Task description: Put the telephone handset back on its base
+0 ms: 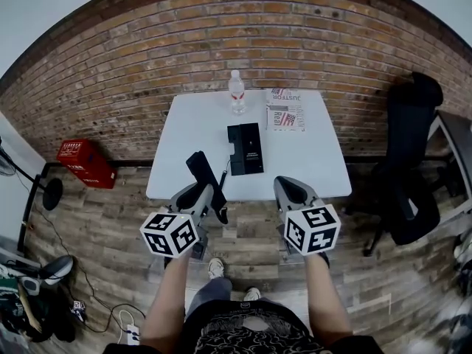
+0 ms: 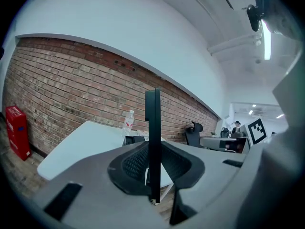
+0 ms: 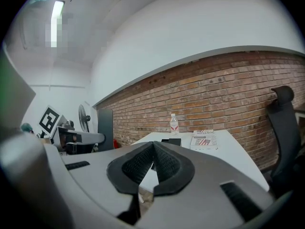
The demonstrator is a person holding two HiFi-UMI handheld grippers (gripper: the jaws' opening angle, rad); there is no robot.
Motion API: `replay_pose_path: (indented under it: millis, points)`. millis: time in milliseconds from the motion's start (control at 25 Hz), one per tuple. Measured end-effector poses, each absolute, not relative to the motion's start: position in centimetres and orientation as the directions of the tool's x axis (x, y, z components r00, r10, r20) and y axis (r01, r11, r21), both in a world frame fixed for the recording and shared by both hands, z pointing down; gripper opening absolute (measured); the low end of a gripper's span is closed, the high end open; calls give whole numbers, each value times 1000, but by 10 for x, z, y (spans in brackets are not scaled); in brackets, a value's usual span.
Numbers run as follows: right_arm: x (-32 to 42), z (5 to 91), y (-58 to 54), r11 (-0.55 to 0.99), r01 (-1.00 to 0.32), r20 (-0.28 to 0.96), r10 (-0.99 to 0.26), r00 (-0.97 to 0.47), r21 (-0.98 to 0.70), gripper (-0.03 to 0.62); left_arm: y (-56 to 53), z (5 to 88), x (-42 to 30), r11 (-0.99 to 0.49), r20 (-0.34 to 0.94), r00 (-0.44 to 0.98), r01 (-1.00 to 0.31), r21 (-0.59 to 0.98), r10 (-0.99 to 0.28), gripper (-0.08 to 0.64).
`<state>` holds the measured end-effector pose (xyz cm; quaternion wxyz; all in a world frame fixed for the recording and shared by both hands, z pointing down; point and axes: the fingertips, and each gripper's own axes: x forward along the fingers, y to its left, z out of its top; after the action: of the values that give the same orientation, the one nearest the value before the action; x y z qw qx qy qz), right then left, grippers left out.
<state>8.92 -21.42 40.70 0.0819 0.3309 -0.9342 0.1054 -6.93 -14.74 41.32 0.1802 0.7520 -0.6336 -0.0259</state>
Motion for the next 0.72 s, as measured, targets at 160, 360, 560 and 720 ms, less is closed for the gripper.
replay_pose_path:
  millis: [160, 360, 560, 720]
  points:
    - [80, 408, -228, 762, -633, 225, -599, -769, -135, 2, -165, 419, -74, -152, 192, 218, -938, 311, -957, 75]
    - [67, 413, -251, 755, -644, 238, -608, -758, -124, 2, -194, 432, -84, -185, 202, 265, -921, 343, -943, 75]
    - [49, 418, -276, 738, -664, 254, -623, -740, -123, 2, -227, 448, -97, -228, 226, 326, -900, 371, -918, 75]
    - [34, 420, -296, 721, -682, 269, -639, -721, -117, 2, -255, 455, -106, -267, 236, 378, -879, 395, -895, 75]
